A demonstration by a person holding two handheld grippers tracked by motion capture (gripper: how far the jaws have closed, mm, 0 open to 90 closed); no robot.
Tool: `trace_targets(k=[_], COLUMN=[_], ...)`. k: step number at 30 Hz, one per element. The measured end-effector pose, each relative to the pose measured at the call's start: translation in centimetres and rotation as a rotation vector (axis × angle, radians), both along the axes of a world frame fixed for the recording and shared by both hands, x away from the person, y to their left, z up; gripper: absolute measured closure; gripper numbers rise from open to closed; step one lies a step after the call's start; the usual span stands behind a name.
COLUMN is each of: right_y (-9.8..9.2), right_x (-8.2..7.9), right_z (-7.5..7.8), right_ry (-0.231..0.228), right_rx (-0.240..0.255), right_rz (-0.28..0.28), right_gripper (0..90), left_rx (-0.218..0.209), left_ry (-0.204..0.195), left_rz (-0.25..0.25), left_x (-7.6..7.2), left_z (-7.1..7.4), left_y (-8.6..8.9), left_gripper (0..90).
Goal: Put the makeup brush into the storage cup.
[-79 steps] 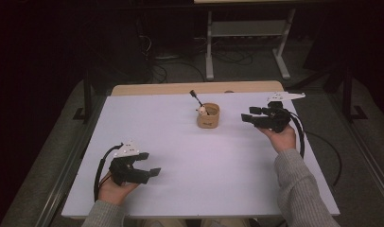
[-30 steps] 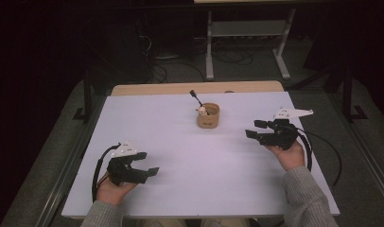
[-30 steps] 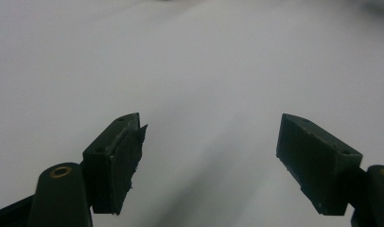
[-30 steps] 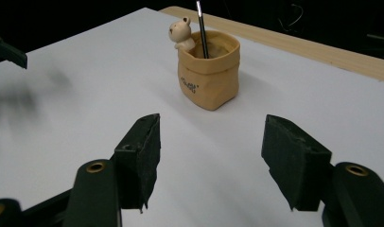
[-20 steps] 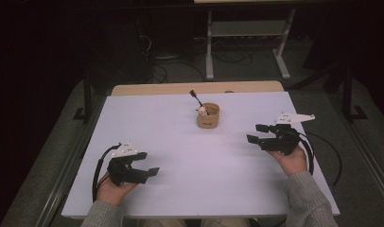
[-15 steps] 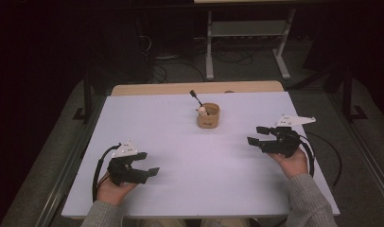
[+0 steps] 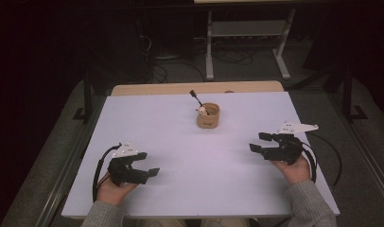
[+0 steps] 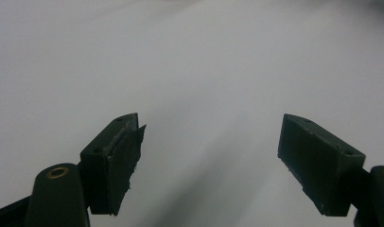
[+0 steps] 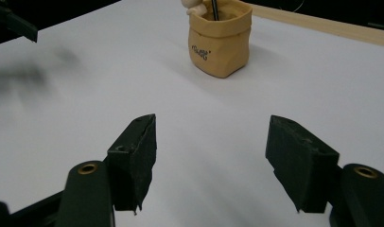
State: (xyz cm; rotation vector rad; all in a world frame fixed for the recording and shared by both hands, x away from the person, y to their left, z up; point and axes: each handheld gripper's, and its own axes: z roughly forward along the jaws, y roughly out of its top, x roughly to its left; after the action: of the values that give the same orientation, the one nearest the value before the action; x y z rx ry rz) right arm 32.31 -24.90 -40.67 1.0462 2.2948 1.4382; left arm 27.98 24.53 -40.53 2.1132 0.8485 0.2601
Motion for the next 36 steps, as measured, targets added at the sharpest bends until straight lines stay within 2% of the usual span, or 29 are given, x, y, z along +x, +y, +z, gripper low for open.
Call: trace_targets(k=[36], right_y=[-1.8], right_x=[-2.9], right_z=[-1.8], right_ry=[0.010], right_rx=[-0.010], right_rz=[-0.035], right_gripper=[29.2], left_rx=[-0.002], left_ry=[0.001], left_rz=[0.000], left_x=[-0.1], left_z=[-0.1], left_y=[-0.1], left_gripper=[20.1])
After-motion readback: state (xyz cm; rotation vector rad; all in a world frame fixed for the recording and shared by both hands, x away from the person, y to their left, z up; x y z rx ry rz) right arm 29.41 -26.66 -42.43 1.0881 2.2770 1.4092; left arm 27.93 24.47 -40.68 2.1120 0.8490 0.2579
